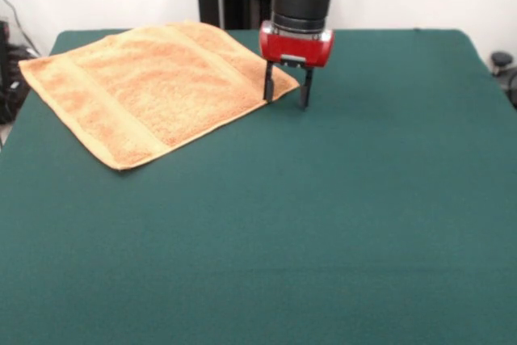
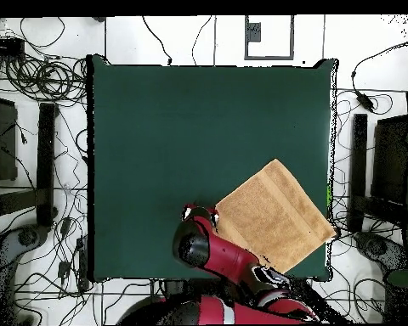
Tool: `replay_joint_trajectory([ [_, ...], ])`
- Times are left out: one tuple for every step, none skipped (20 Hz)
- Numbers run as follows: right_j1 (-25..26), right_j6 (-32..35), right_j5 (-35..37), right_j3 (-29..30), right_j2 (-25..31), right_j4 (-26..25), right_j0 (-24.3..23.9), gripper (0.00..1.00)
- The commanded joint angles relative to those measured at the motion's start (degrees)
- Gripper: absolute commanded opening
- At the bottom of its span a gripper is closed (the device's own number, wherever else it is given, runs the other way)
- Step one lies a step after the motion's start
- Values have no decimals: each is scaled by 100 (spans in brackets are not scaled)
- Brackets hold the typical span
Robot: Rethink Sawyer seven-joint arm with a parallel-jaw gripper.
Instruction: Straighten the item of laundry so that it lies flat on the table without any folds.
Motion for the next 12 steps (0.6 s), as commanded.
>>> replay_joint_trajectory([
  [651, 1347, -314, -324, 349, -129, 106, 100],
  [685, 1355, -317, -335, 361, -132, 97, 100],
  [725, 1343, -343, -377, 344, -129, 113, 100],
  [765, 1346, -366, -413, 358, -144, 95, 100],
  [817, 1349, -390, -450, 365, -160, 81, 100],
  [874, 1375, -471, -468, 386, -212, 57, 100],
  [906, 1390, -506, -483, 390, -229, 49, 100],
  [929, 1401, -531, -495, 385, -233, 53, 100],
  [953, 1413, -557, -507, 381, -238, 58, 100],
  [949, 1405, -540, -518, 380, -245, 51, 100],
  [942, 1402, -540, -515, 371, -259, 47, 100],
  [906, 1389, -503, -498, 371, -276, 29, 100],
])
